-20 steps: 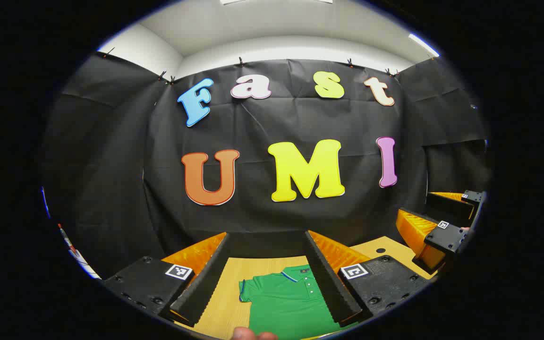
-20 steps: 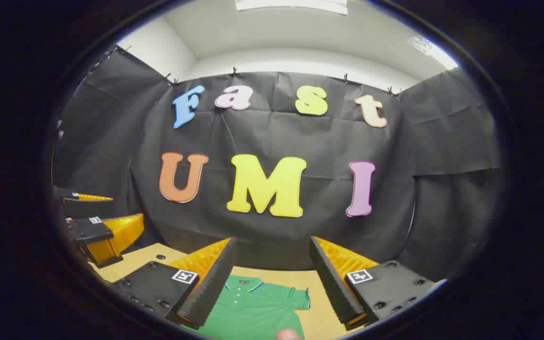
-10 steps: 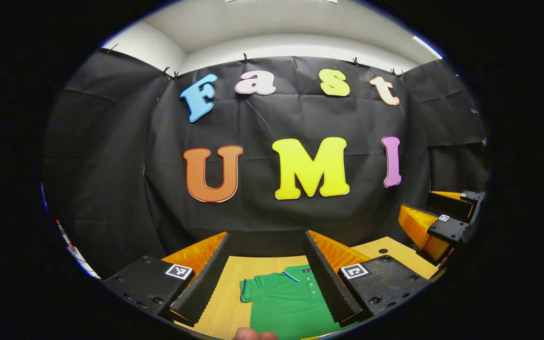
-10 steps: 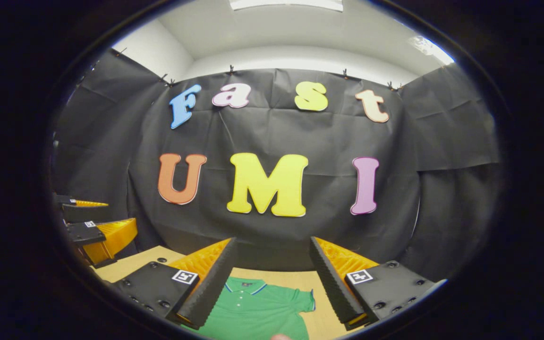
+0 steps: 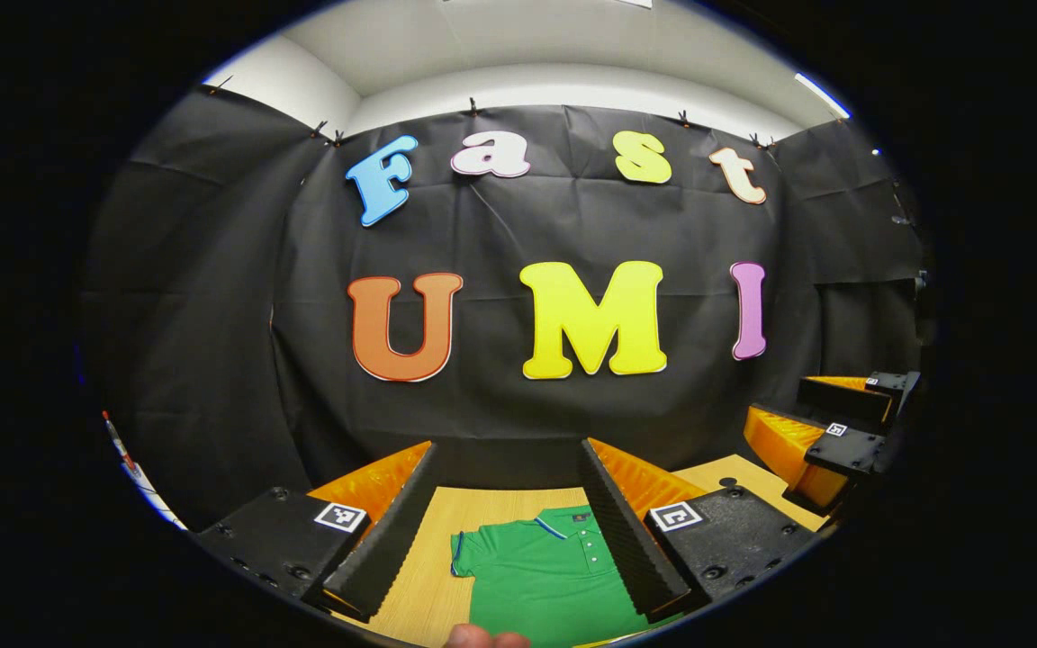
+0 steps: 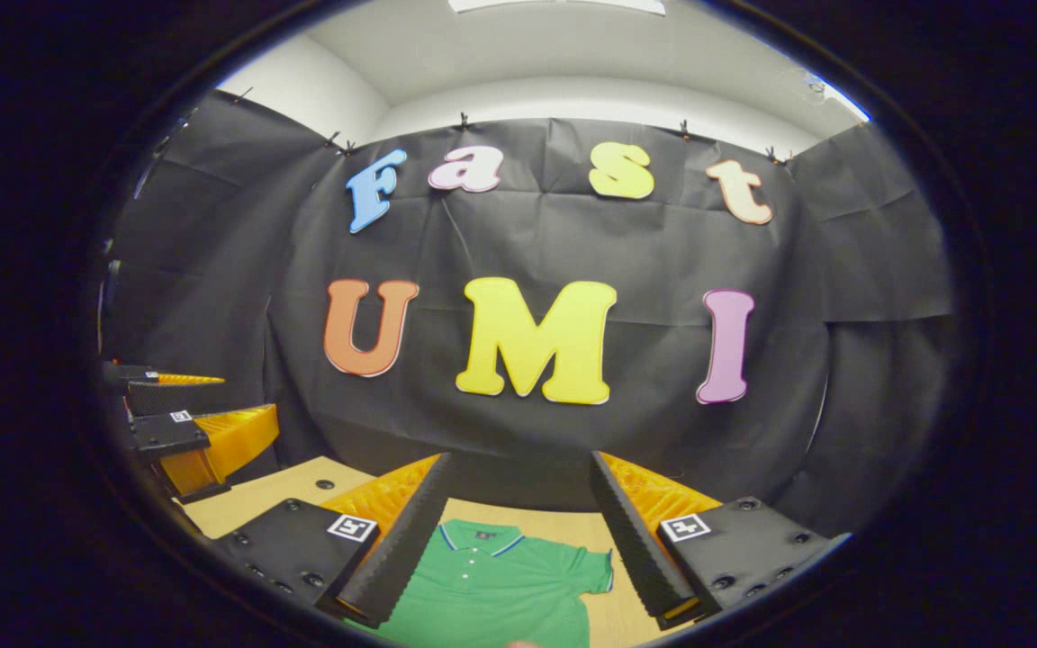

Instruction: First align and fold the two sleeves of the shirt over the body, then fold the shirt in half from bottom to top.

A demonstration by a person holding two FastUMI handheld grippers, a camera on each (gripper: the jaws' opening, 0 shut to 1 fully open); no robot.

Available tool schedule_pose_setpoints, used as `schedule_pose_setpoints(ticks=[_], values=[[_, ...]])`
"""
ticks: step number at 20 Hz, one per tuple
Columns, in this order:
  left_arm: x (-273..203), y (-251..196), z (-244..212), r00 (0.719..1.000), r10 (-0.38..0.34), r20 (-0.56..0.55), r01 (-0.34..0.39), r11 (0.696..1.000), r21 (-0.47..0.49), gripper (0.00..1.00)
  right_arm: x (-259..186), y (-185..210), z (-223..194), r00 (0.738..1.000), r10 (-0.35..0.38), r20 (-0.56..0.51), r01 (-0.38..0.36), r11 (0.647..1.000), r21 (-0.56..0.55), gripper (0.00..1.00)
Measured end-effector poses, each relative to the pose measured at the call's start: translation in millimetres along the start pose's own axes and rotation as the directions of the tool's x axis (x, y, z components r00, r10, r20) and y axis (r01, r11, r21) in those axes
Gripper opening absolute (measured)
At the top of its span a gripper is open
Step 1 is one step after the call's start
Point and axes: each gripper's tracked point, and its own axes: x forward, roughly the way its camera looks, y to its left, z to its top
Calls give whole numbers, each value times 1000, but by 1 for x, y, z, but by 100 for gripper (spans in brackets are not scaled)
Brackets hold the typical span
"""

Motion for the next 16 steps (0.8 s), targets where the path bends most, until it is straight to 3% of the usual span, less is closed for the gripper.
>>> schedule_pose_setpoints(ticks=[7, 16], values=[[4, -1, -30, 997, -24, -72, 22, 999, -26, 100, 4, -37, -41, 991, -16, -136, 18, 1000, 10, 98], [12, -15, -60, 985, -30, -171, 32, 999, 9, 99, 36, -103, -141, 915, -38, -402, 60, 997, 41, 99]])
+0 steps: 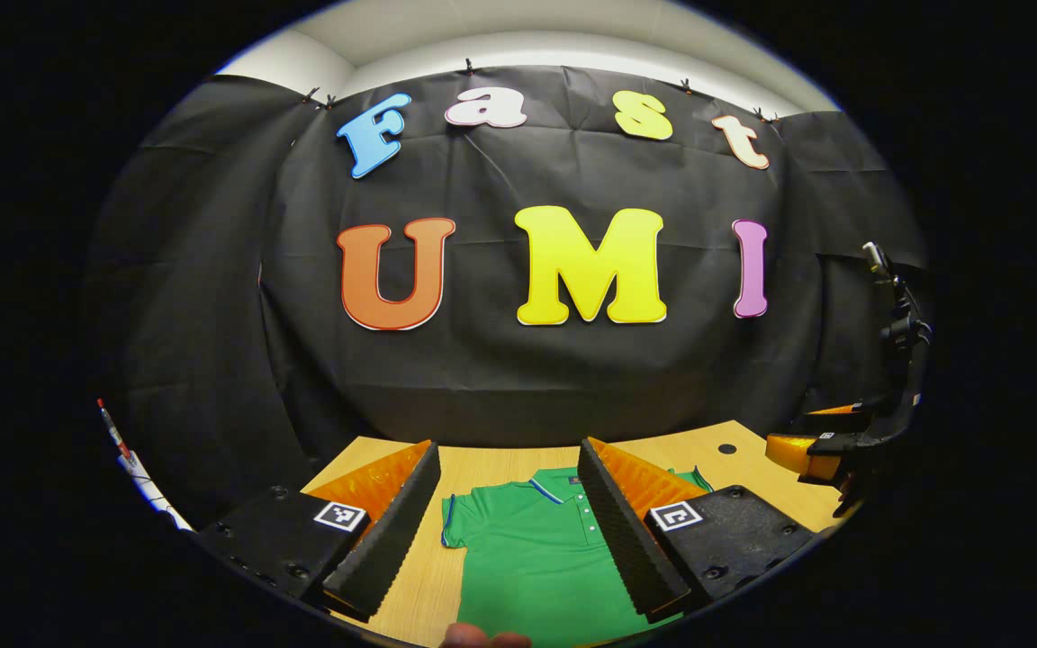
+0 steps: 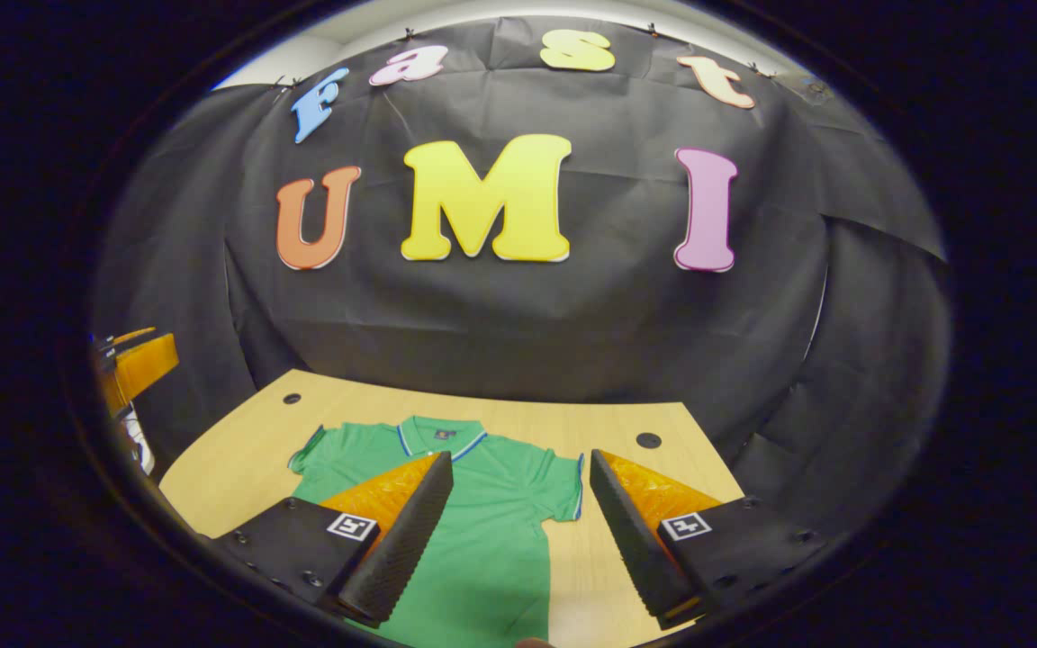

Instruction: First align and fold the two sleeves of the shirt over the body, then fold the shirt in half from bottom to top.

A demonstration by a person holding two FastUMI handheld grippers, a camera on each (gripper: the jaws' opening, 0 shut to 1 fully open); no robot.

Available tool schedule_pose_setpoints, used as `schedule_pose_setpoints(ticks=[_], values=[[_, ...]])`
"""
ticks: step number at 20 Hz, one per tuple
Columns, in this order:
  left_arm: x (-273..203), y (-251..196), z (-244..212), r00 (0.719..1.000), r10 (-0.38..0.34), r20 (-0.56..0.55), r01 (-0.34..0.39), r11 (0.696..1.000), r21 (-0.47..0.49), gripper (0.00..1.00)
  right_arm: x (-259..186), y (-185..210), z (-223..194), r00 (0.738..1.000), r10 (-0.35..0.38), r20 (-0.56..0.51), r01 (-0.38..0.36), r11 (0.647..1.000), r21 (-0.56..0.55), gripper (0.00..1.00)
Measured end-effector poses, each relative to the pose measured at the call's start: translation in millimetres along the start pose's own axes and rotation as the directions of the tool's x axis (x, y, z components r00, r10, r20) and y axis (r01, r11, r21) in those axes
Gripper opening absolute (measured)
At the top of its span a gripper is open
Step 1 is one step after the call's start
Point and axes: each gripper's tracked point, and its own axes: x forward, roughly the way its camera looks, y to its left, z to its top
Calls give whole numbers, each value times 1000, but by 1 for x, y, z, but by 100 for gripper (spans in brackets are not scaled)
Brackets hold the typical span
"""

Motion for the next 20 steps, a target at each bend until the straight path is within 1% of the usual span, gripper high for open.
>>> schedule_pose_setpoints(ticks=[4, 8, 10, 12, 14, 17, 20], values=[[4, -5, 3, 1000, 14, -6, -13, 1000, 23, 99, 36, -21, -15, 998, 16, -64, -16, 1000, 0, 98], [7, -20, 0, 1000, -13, -28, 12, 1000, -13, 99, 88, -42, -40, 986, 20, -164, -11, 999, 52, 98], [11, -24, -1, 999, -9, -41, 9, 1000, -6, 98, 115, -51, -64, 973, 22, -229, -6, 998, 70, 98], [12, -30, -2, 999, -16, -49, 15, 1000, -11, 99, 140, -57, -83, 961, 36, -276, -22, 998, 53, 99], [14, -35, -10, 997, -25, -73, 23, 999, -28, 99, 159, -63, -97, 948, 46, -315, -28, 998, 59, 99], [15, -35, -24, 993, -14, -116, 10, 999, -39, 99, 186, -71, -111, 925, 61, -376, -29, 995, 91, 99], [18, -34, -39, 988, -2, -154, -3, 999, -35, 99, 214, -76, -127, 891, 75, -448, -19, 992, 126, 99]])
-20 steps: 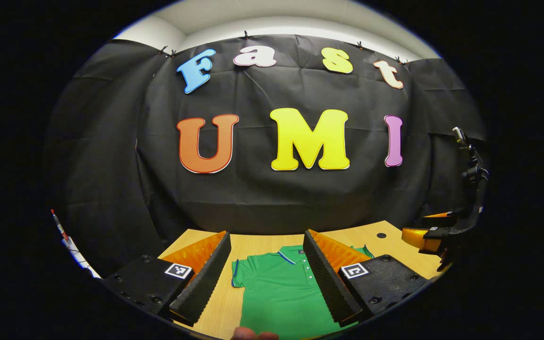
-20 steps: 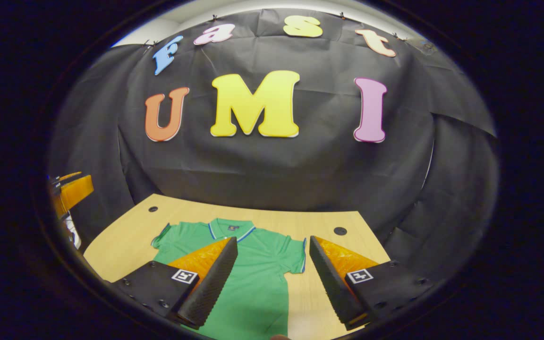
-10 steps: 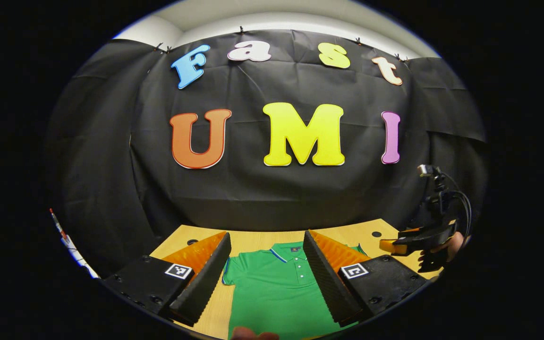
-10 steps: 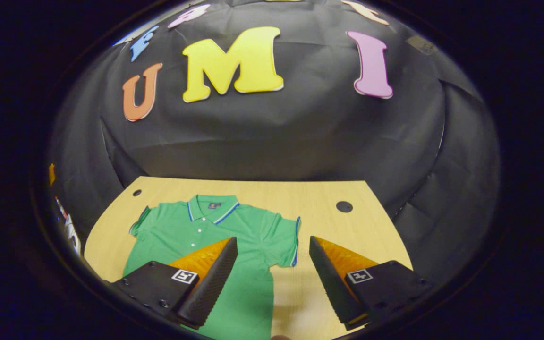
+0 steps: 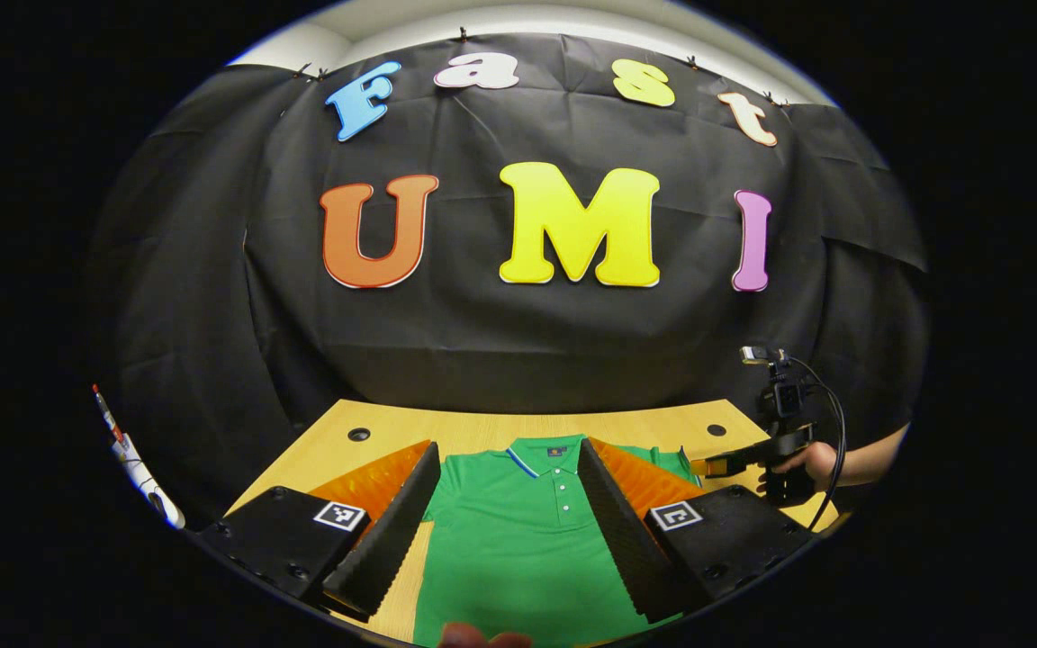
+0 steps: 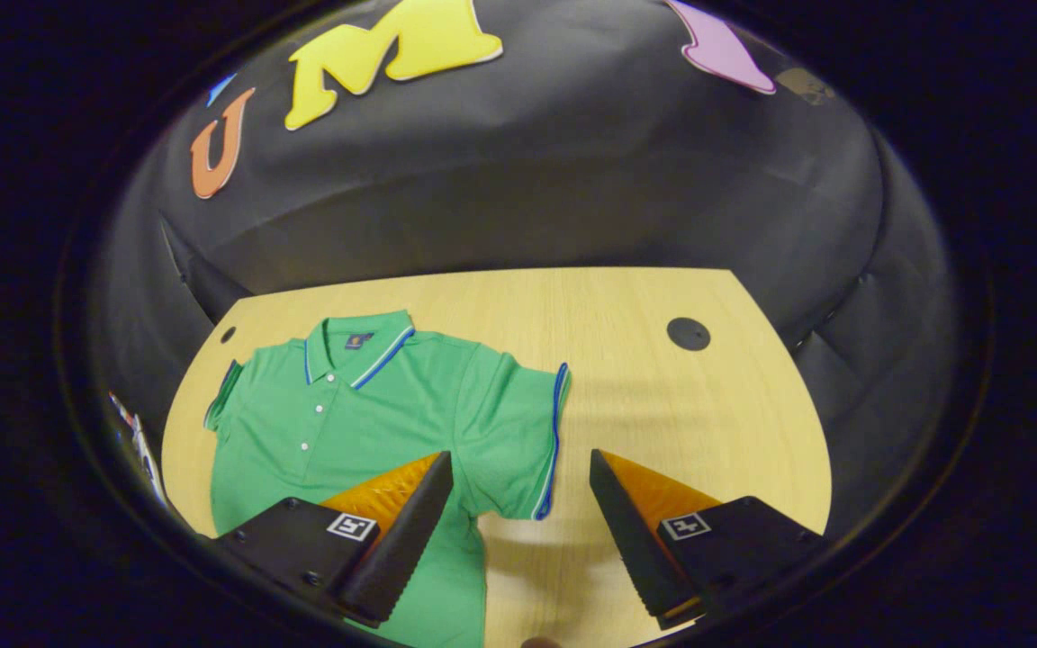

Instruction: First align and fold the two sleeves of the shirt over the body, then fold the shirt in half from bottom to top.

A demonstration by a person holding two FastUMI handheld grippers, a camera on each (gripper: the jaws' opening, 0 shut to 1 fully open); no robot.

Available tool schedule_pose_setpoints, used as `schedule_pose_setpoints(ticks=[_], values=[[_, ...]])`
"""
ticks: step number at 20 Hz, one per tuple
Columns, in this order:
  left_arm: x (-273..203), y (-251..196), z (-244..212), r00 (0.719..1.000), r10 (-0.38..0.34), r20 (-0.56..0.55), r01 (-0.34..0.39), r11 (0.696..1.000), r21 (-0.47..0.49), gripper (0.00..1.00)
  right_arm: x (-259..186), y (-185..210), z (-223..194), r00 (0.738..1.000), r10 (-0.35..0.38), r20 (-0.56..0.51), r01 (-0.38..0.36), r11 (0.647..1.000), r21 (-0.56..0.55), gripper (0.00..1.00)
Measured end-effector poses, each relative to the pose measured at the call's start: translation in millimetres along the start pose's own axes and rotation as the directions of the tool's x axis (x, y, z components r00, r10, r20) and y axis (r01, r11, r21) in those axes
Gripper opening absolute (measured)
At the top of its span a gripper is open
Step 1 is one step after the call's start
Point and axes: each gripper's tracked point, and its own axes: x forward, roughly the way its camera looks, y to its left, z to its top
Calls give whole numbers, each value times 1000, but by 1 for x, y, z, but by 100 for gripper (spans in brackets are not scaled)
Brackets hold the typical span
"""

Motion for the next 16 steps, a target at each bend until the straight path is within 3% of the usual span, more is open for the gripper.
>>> schedule_pose_setpoints(ticks=[4, 5, 6, 9, 10, 11, 12, 13, 15, 16], values=[[4, 0, -15, 999, 11, -46, -11, 1000, 3, 99, 36, -12, -7, 997, -14, -76, 20, 997, 78, 98], [6, -1, -18, 998, 13, -53, -13, 1000, 3, 99, 42, -14, -8, 996, -16, -82, 23, 996, 84, 92], [7, 0, -24, 998, 16, -67, -15, 1000, 4, 99, 47, -14, -9, 996, -14, -86, 22, 996, 89, 95], [8, 0, -35, 994, 23, -103, -23, 1000, 2, 99, 59, -12, -8, 996, -17, -92, 26, 996, 91, 85], [8, 0, -37, 994, 26, -110, -26, 1000, 3, 99, 63, -11, -10, 995, -17, -103, 27, 995, 93, 77], [8, 1, -37, 993, 30, -113, -30, 1000, 7, 99, 65, -11, -5, 996, -19, -89, 27, 996, 91, 57], [8, 2, -37, 993, 34, -116, -33, 999, 11, 99, 68, -11, -5, 995, -27, -95, 35, 996, 79, 49], [6, 4, -38, 992, 38, -118, -36, 999, 13, 99, 64, -18, 1, 994, -57, -92, 63, 996, 58, 55], [5, 4, -43, 991, 44, -130, -43, 999, 7, 99, 68, -16, -1, 994, -56, -98, 65, 994, 89, 7], [5, 6, -44, 990, 46, -134, -46, 999, 2, 99, 70, -17, -1, 995, -52, -83, 59, 995, 85, 7]])
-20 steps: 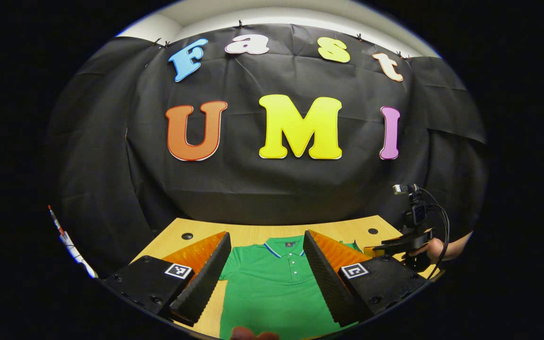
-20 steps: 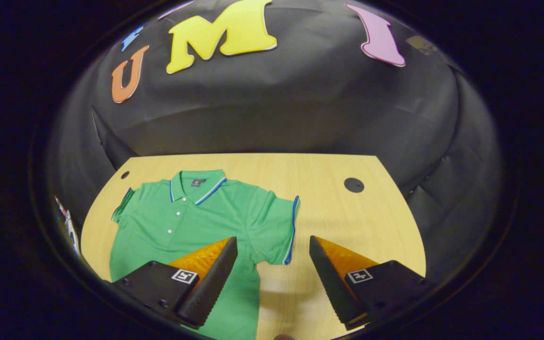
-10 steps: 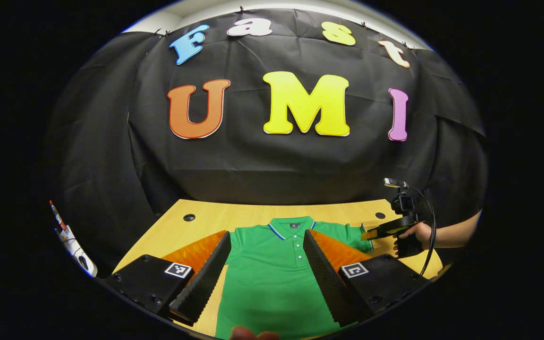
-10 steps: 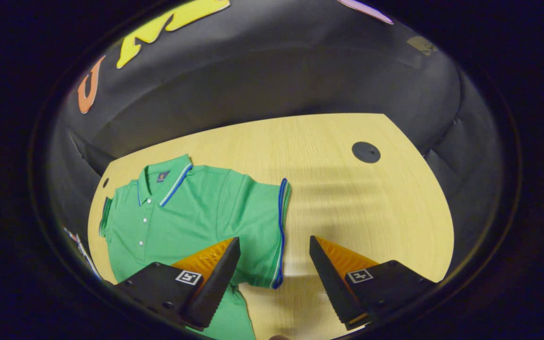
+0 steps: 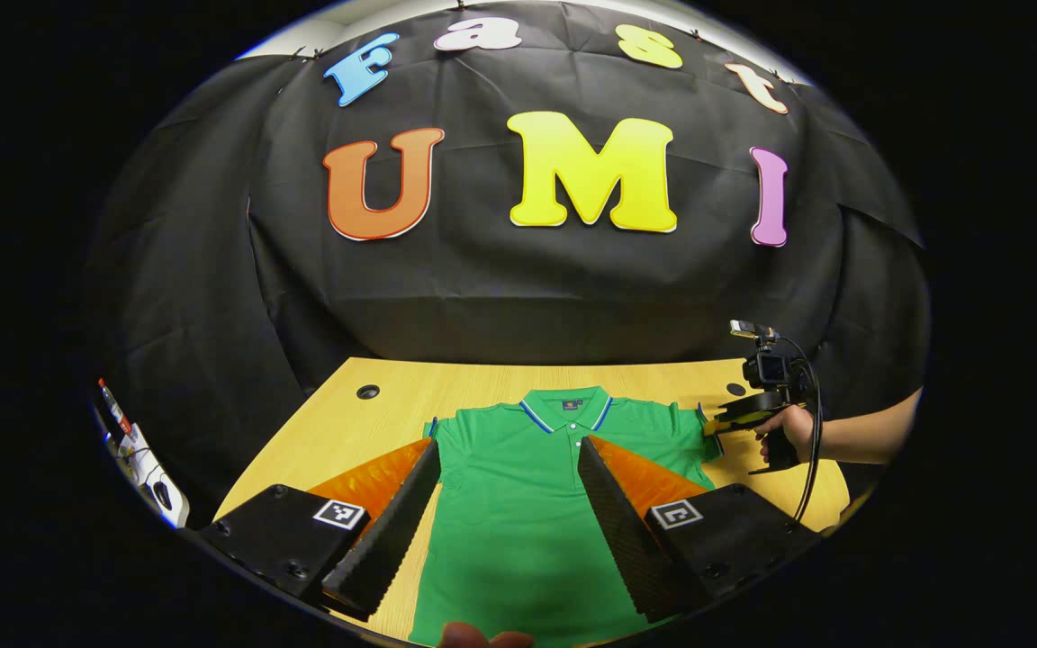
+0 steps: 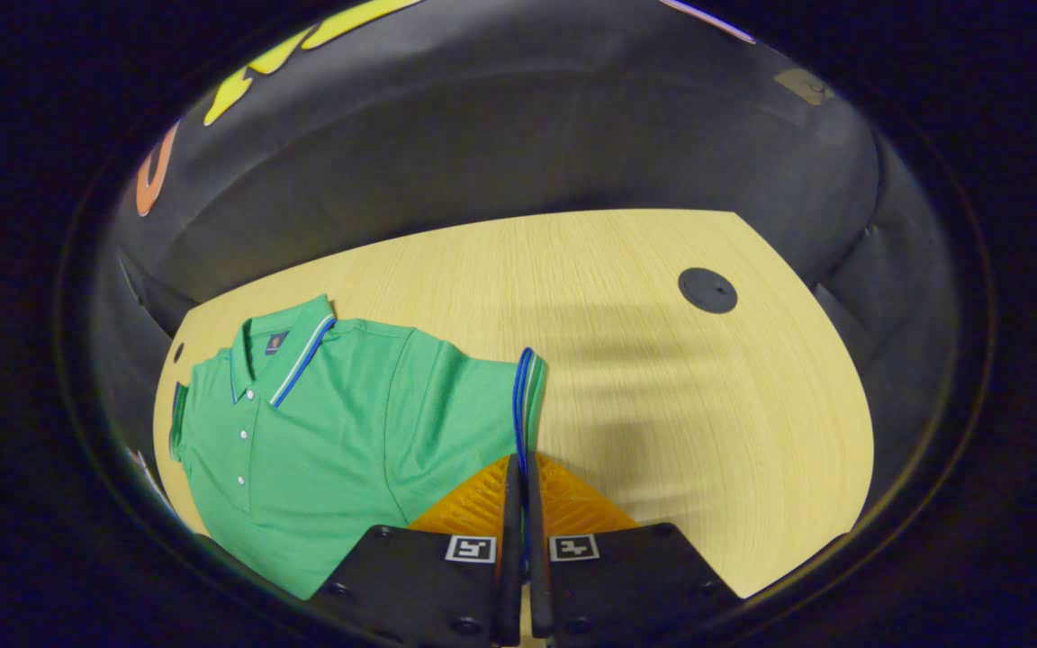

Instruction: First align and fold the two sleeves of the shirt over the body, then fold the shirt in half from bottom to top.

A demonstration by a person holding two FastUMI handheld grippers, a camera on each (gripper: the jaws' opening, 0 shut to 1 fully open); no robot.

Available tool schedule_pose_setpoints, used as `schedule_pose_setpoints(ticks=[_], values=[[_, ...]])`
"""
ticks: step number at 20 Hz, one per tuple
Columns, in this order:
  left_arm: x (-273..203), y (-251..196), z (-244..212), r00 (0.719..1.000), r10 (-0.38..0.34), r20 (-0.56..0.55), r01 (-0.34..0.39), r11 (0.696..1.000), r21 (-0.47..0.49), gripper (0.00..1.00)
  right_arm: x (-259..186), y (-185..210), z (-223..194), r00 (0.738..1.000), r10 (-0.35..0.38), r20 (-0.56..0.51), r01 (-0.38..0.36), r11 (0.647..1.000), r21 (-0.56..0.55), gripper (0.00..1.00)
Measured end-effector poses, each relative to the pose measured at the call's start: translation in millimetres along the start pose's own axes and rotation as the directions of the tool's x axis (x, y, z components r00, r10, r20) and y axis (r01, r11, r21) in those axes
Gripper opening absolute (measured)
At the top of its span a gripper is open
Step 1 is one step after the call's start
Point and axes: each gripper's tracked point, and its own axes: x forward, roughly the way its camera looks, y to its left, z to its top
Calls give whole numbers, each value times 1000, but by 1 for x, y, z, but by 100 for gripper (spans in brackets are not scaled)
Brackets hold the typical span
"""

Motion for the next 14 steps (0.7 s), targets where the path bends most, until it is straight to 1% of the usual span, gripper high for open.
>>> schedule_pose_setpoints(ticks=[1, 2, 3, 4, 5, 6, 7, 10, 12, 13, 14], values=[[-1, 0, -1, 1000, 2, -3, -2, 1000, -5, 99, 4, 0, -1, 1000, 10, -12, -10, 1000, 3, 3], [-2, 1, -2, 1000, 4, -3, -4, 1000, -6, 99, 0, 0, -1, 1000, 15, -10, -15, 1000, 13, 2], [-3, 2, -1, 1000, 9, -1, -9, 1000, -4, 99, -4, 1, -1, 1000, 26, -12, -26, 999, 30, 0], [-4, 5, 0, 1000, 14, 2, -14, 1000, -1, 99, -8, 4, 2, 999, 39, -1, -39, 997, 60, 2], [-5, 8, 0, 1000, 19, 6, -19, 1000, 0, 99, -13, 8, 9, 998, 53, 21, -55, 995, 89, 0], [-6, 11, 1, 1000, 24, 8, -24, 1000, -1, 99, -21, 8, 15, 997, 56, 46, -61, 993, 104, 0], [-6, 14, 1, 1000, 27, 8, -27, 1000, -1, 99, -27, 9, 21, 996, 58, 68, -66, 992, 109, 2], [-12, 26, 5, 998, 52, 24, -52, 999, 11, 99, -44, 28, 32, 992, 76, 99, -86, 991, 105, 2], [-16, 34, 5, 997, 68, 31, -69, 998, 9, 99, -50, 42, 35, 992, 69, 105, -78, 993, 86, 2], [-19, 40, 3, 997, 77, 30, -77, 997, 4, 99, -51, 53, 38, 991, 69, 111, -77, 994, 75, 0], [-22, 45, 4, 996, 86, 33, -86, 996, -2, 99, -52, 65, 39, 991, 72, 115, -80, 995, 64, 2]])
